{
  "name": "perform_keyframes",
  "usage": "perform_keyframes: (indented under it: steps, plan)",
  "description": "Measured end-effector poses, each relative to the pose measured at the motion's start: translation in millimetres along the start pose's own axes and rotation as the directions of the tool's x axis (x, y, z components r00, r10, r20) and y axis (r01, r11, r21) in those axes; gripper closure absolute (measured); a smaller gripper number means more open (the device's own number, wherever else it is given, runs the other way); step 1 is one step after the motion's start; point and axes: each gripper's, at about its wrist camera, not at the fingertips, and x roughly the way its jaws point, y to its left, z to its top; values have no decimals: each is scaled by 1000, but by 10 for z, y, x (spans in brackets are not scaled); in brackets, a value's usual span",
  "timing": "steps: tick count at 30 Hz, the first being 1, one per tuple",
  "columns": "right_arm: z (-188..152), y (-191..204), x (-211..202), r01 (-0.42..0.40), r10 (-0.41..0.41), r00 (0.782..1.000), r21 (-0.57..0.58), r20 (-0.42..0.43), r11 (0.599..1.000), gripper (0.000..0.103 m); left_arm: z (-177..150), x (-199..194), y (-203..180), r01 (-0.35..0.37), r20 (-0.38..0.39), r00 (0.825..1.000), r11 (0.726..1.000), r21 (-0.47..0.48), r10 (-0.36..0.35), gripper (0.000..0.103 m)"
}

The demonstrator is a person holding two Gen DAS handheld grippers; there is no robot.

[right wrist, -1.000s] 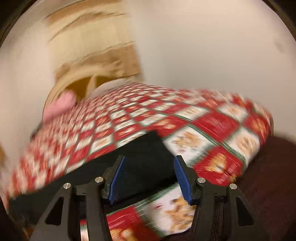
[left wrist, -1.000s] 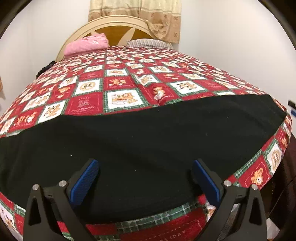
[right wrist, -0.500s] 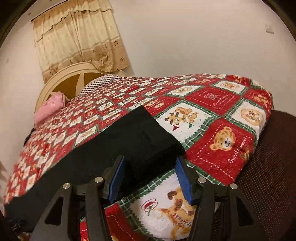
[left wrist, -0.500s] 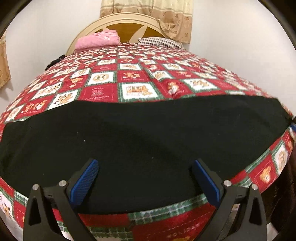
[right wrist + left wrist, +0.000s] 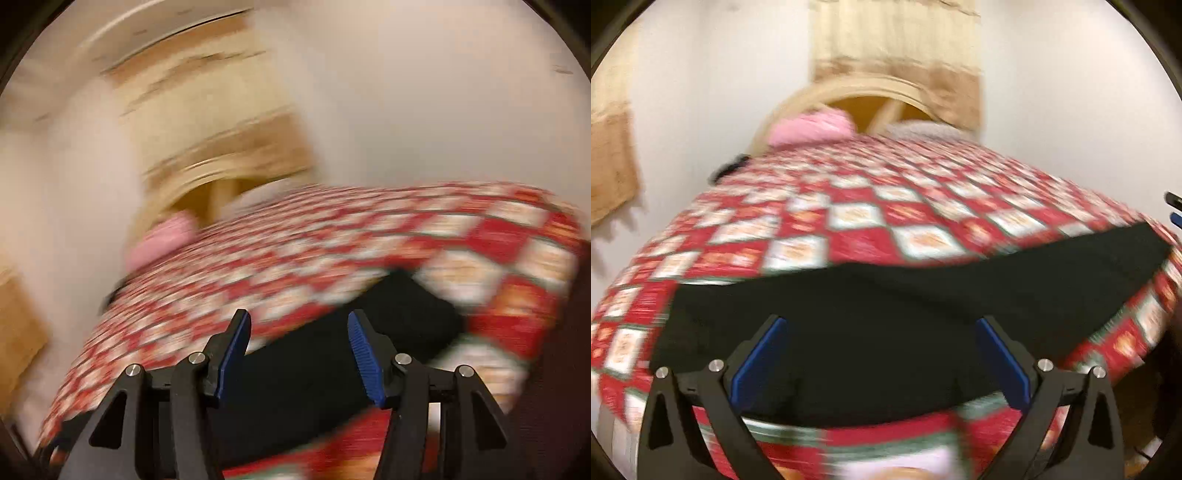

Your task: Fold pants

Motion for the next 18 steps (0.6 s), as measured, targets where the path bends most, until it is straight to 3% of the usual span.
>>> perform_keyframes:
  steps: [2, 3, 5, 7, 9, 11, 13, 16, 18]
  plan:
    - [-69, 434, 345, -171, 164, 981, -57, -102, 984, 40, 23, 61, 247, -111, 7, 994, 993, -27, 111, 0]
    - [-136, 657, 542, -248, 232, 959, -82, -165, 965, 40, 26, 99, 317, -142, 2, 990, 989, -37, 143, 0]
    - [-322, 1123, 957, -383, 330, 892, -129, -309, 915, 40, 34, 242, 544, -209, -33, 978, 974, -83, 207, 0]
    - [-551, 1566, 1368, -511, 397, 797, -160, -455, 844, 40, -15, 368, 658, -224, -69, 974, 967, -123, 217, 0]
    - [-769, 1963, 1741, -601, 418, 699, -159, -579, 783, 40, -132, 557, 750, -272, -157, 955, 953, -136, 250, 0]
    - [-899, 2194, 1965, -646, 419, 639, -155, -646, 747, 40, -272, 695, 815, -286, -233, 940, 948, -138, 249, 0]
    - [-1004, 2399, 2200, -688, 415, 579, -147, -702, 711, 40, -383, 620, 917, -246, -202, 958, 946, -211, 204, 0]
    - [-1148, 2548, 2471, -734, 412, 474, -91, -778, 673, 40, -399, 604, 902, -235, -193, 960, 956, -175, 201, 0]
    - [-1280, 2654, 2582, -745, 365, 428, -95, -827, 660, 40, -384, 617, 896, -235, -192, 961, 955, -180, 200, 0]
